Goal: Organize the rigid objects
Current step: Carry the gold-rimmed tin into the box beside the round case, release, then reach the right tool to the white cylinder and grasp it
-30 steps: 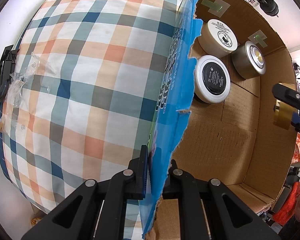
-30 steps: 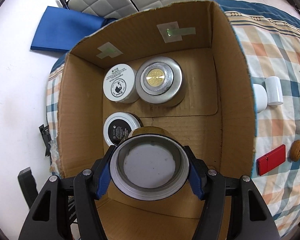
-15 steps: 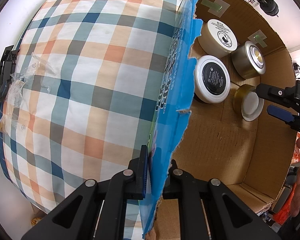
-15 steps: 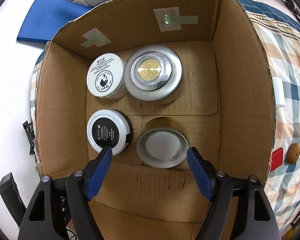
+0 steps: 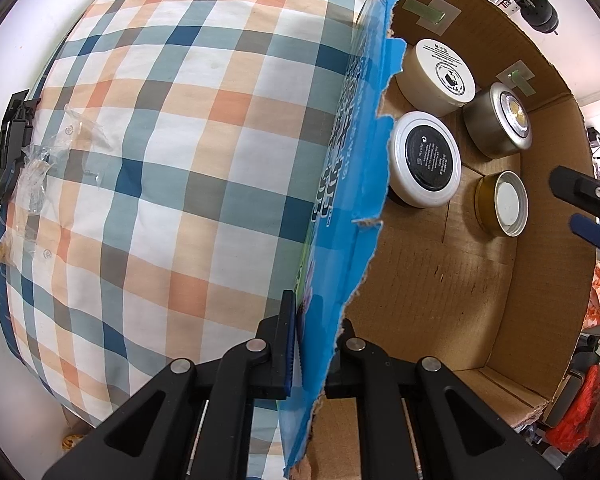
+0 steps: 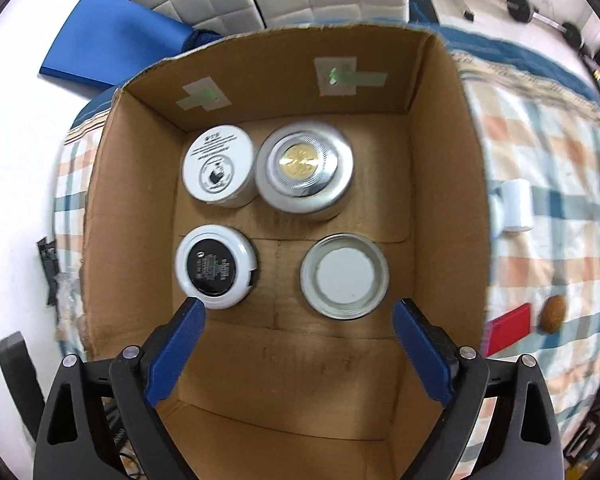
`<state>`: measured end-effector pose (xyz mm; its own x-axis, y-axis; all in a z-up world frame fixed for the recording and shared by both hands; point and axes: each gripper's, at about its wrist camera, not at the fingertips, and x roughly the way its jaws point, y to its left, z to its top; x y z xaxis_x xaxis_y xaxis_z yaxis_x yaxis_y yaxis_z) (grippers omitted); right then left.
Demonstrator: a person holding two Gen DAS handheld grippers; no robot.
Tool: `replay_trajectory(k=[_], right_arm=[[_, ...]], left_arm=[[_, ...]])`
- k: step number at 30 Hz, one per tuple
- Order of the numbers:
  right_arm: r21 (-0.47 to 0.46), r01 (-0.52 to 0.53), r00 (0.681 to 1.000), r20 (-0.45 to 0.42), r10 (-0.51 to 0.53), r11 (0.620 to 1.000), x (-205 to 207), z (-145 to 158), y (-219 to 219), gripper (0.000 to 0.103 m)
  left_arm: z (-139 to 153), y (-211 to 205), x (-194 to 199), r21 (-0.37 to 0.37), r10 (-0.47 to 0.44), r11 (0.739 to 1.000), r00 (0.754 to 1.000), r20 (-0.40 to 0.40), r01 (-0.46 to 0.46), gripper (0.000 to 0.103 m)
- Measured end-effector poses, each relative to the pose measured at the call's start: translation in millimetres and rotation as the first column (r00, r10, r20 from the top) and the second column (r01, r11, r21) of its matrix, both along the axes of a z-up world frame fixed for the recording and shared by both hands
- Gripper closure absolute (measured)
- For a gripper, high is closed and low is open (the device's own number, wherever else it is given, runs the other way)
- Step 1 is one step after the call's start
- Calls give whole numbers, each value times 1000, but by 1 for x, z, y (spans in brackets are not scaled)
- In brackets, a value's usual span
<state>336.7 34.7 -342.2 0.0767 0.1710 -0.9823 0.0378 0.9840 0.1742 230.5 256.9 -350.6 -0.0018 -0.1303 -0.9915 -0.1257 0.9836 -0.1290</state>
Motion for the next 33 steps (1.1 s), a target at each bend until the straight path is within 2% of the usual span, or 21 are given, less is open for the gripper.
replay_trajectory(k=[6,18,28,33], right_arm=[[-60,-26,997,72,30,998,-14,27,-3,6],[12,42,992,118,-43,999,-42,69,-46,6],[43,188,972,137,-192,981,-44,78,-111,6],[50,328,934,128,-332,943,-27,62,-168,6]], left_arm=[[0,0,0,1,1,1000,1000,1,-1,96],[0,1,0,1,1,1000,1000,-1,-1,96],[0,2,0,2,3,1000,1000,-2,-3,96],[0,2,-1,1,7,1000,1000,-2,-7,96]])
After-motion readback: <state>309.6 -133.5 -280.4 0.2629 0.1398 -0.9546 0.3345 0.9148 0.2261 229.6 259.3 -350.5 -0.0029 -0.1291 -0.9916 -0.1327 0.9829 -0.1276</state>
